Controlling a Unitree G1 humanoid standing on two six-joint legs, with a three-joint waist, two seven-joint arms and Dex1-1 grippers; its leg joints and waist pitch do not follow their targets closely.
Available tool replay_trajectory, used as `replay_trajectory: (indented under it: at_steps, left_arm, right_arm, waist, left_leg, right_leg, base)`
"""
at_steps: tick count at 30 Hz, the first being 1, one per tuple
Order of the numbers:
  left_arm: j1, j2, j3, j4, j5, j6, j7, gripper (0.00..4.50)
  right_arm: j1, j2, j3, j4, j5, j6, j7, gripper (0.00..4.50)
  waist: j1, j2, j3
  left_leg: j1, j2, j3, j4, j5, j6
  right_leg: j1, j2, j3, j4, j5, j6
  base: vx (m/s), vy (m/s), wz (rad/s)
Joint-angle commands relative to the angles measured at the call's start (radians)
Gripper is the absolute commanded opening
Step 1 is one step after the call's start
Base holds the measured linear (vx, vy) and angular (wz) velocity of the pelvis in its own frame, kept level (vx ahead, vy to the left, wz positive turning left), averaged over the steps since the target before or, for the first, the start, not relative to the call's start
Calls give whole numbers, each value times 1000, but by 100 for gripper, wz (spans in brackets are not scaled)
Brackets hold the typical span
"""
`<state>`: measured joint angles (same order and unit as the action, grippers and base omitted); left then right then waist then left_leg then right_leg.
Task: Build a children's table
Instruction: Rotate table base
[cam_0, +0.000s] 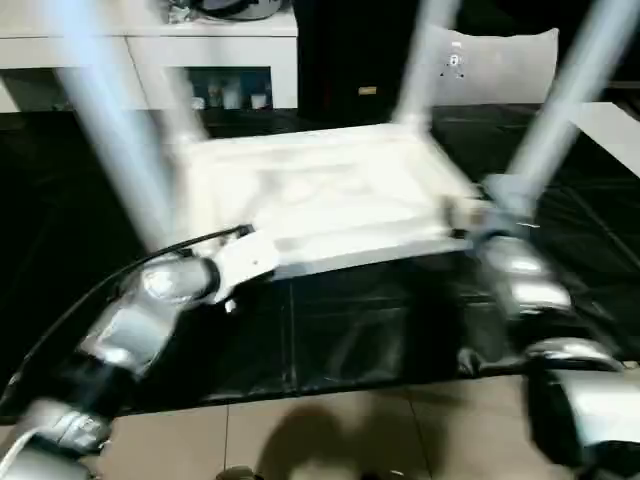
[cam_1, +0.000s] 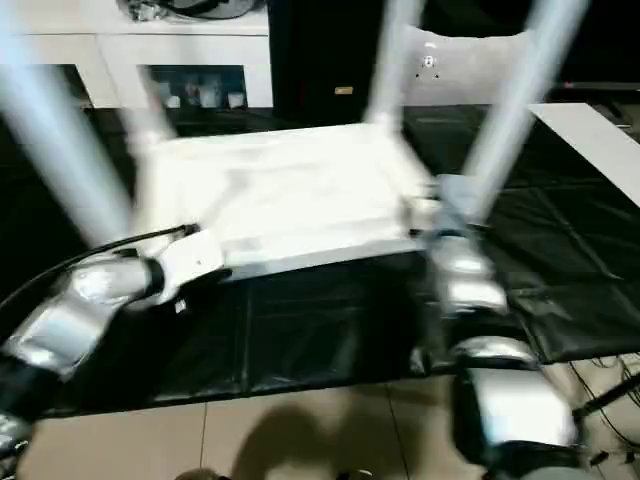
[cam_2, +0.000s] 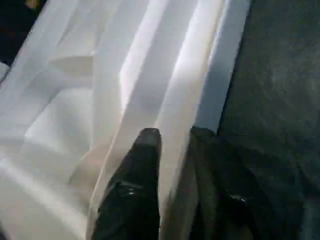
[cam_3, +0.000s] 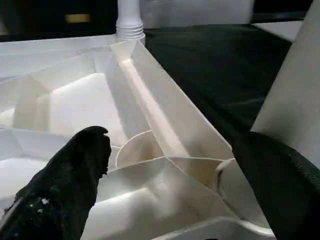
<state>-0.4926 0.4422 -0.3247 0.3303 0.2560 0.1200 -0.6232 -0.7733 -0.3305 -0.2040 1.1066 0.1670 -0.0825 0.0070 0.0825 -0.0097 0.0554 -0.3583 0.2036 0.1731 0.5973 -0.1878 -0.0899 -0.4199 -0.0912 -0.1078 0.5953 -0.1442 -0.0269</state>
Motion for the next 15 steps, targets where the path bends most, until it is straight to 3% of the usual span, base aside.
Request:
replay_trajectory:
  at_steps: [1,2,4,5,8,9,10,12,13,14,15]
  left_arm:
    - [-20,-9,16,15,4,-19,43,115]
    - [-16,-31,29,15,-13,-32,61,115]
    - [-4,-65,59,14,-47,-56,94,115]
    - [23,-100,108,-6,-102,-79,119,115]
    - [64,-144,176,-35,-184,-88,137,115]
    - [124,-167,224,-85,-243,-99,148,115]
    - [127,-168,227,-87,-246,-99,148,115]
    - [185,-176,258,-135,-298,-105,139,115]
    - [211,-177,271,-158,-319,-107,134,132]
    - [244,-178,285,-185,-339,-110,130,143]
    - [274,-176,297,-209,-354,-109,125,143]
  right_arm:
    - [12,-27,-27,-5,1,-24,-21,448]
    - [22,-27,-24,-19,-3,-31,-9,448]
    - [34,-24,-15,-36,-8,-43,9,448]
    - [45,-11,1,-61,-15,-56,33,448]
    - [61,10,19,-101,-19,-71,67,448]
    - [85,39,39,-155,-20,-69,91,448]
    - [86,40,40,-158,-20,-68,92,448]
    - [112,62,55,-204,-14,-63,116,448]
    - [125,72,62,-227,-10,-59,128,450]
    - [140,82,71,-252,-7,-57,146,450]
    - [155,90,80,-277,-4,-52,162,450]
  waist:
    - [-10,-4,-81]
    - [-10,7,-81]
    - [-17,6,-80]
    - [-18,6,-80]
    - [-33,2,-79]
    - [-39,2,-80]
    - [-49,1,-77]
    - [-52,3,-78]
    - [-53,2,-78]
    - [-54,-1,-76]
    - [-53,3,-75]
  left_leg:
    - [-2,8,6,-60,-190,26]
    - [-3,8,5,-59,-189,29]
    - [-4,6,7,-57,-208,36]
    - [-3,6,7,-57,-212,36]
    - [-13,5,6,-55,-223,54]
    - [-15,6,5,-53,-223,58]
    - [-20,8,3,-55,-225,63]
    - [-9,8,4,-53,-244,71]
    - [-15,10,2,-54,-238,69]
    - [-13,13,2,-56,-242,73]
    - [-9,16,2,-57,-250,74]
  right_leg:
    - [64,-41,46,-62,-288,-135]
    - [63,-42,45,-62,-285,-137]
    - [64,-41,41,-69,-297,-139]
    - [63,-40,40,-70,-304,-139]
    - [66,-41,32,-78,-358,-128]
    - [67,-44,31,-80,-379,-123]
    - [66,-44,29,-82,-399,-115]
    - [54,-40,27,-89,-432,-105]
    - [60,-43,28,-85,-426,-104]
    - [54,-40,27,-90,-434,-100]
    - [50,-40,28,-90,-439,-101]
  base:
    - [0,0,0]
    - [0,0,0]
    - [0,0,0]
    - [0,0,0]
    - [0,0,0]
    - [0,0,0]
    - [0,0,0]
    - [0,0,0]
    - [0,0,0]
    - [0,0,0]
    - [0,0,0]
